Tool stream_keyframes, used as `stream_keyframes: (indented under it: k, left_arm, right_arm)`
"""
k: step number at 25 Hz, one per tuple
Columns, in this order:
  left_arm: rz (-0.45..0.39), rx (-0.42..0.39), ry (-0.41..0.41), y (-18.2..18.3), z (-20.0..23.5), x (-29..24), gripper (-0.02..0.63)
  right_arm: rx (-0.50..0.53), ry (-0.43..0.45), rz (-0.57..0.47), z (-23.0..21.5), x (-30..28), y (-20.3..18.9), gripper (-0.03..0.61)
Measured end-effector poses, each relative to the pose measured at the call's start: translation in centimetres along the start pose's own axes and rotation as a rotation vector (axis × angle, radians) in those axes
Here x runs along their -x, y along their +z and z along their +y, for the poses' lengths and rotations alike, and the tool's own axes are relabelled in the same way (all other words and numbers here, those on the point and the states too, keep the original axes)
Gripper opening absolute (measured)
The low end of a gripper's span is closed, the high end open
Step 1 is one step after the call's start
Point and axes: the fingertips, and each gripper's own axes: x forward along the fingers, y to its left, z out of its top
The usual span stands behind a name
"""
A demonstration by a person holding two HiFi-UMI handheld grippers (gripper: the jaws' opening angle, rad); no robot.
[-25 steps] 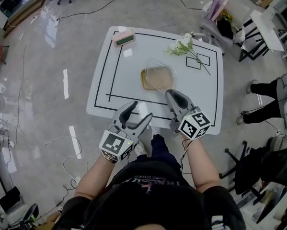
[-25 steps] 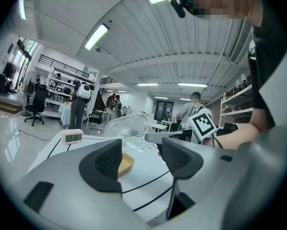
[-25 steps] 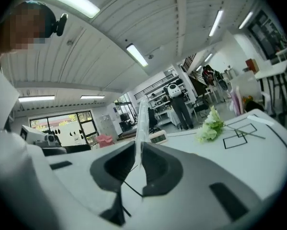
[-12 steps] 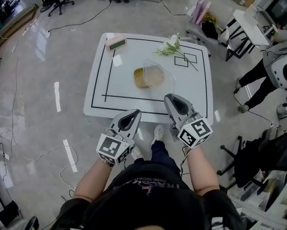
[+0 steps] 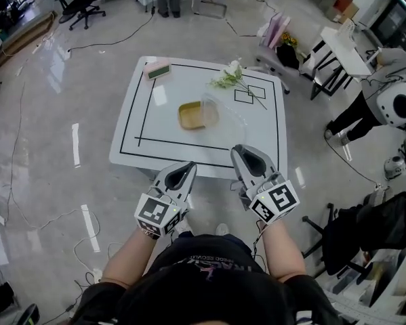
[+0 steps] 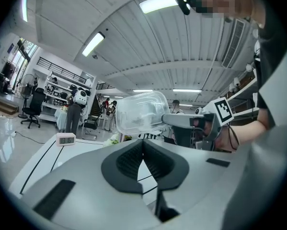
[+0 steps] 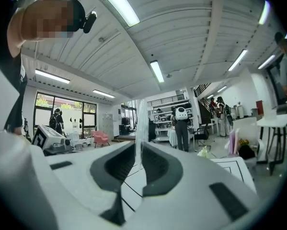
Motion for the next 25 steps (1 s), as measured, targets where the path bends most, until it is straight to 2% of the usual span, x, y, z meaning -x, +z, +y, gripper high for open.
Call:
stream_keyframes:
  k: [15,25]
  left_arm:
    - [0.033,-0.027,0.156,-2.5,-11.7,-1.5,0.005]
    - [0.008,-0.023,0.254,-3.8,-16.5,-0.5,0.005]
  right_arm:
    - [-0.051,0.149,-0.029,-2.4,9.8,-1.0,0.038]
    - [-0.055,0.254,-0.014,-1.9,13.7,-2.1,0.037]
